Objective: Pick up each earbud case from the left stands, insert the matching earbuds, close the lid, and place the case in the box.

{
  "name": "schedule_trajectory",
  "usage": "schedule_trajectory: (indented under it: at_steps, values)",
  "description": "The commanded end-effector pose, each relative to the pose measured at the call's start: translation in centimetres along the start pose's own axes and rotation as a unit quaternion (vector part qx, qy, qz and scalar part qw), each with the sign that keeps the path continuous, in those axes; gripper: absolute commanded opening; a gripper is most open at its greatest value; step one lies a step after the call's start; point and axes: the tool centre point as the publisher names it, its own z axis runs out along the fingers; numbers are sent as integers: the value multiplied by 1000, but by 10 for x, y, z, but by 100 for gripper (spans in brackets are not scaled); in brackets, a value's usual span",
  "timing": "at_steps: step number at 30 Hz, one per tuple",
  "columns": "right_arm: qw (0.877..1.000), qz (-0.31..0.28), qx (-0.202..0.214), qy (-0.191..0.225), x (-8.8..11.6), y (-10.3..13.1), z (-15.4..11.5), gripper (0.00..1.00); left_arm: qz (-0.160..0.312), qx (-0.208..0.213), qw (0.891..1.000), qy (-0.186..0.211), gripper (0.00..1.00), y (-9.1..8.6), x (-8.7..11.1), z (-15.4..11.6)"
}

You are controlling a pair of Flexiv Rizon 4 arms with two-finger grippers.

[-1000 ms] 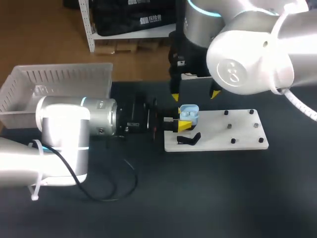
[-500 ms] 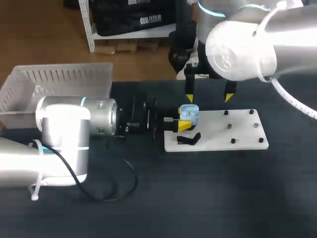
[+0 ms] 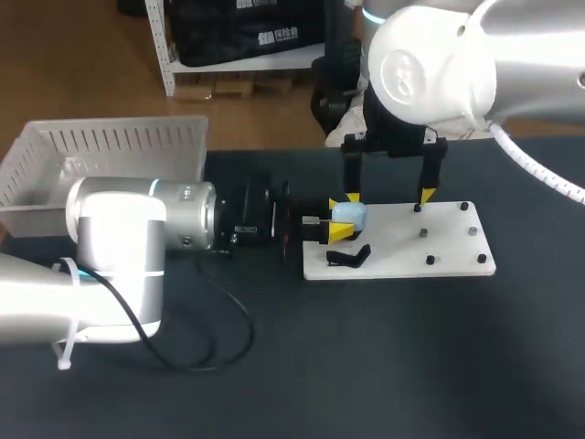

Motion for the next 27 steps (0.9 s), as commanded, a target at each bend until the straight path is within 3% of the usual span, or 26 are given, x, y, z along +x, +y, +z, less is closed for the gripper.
schedule_trajectory:
  at_steps: [1,6,9,11,15,23,27]
  values:
    - [1000,3,7,-14,1,1,-3,100,1,0,1000,-2,0,1,1,0]
    - [992,42,1,-118,-6,-14,-27,100,1,0,1000,-2,0,1,1,0]
    - [985,76,-21,-156,-10,-32,-42,100,1,-2,1000,2,0,1,0,-3]
    - [981,95,-41,-164,-11,-46,-50,100,11,-14,1000,11,0,6,-5,-15]
    - [981,95,-41,-164,-11,-46,-50,100,41,-83,995,34,0,30,-18,-59]
    - [981,95,-41,-164,-11,-46,-50,100,61,-189,974,107,0,68,-37,-152]
    - [981,95,-41,-164,-11,-46,-50,100,17,-244,967,71,0,87,-31,-191]
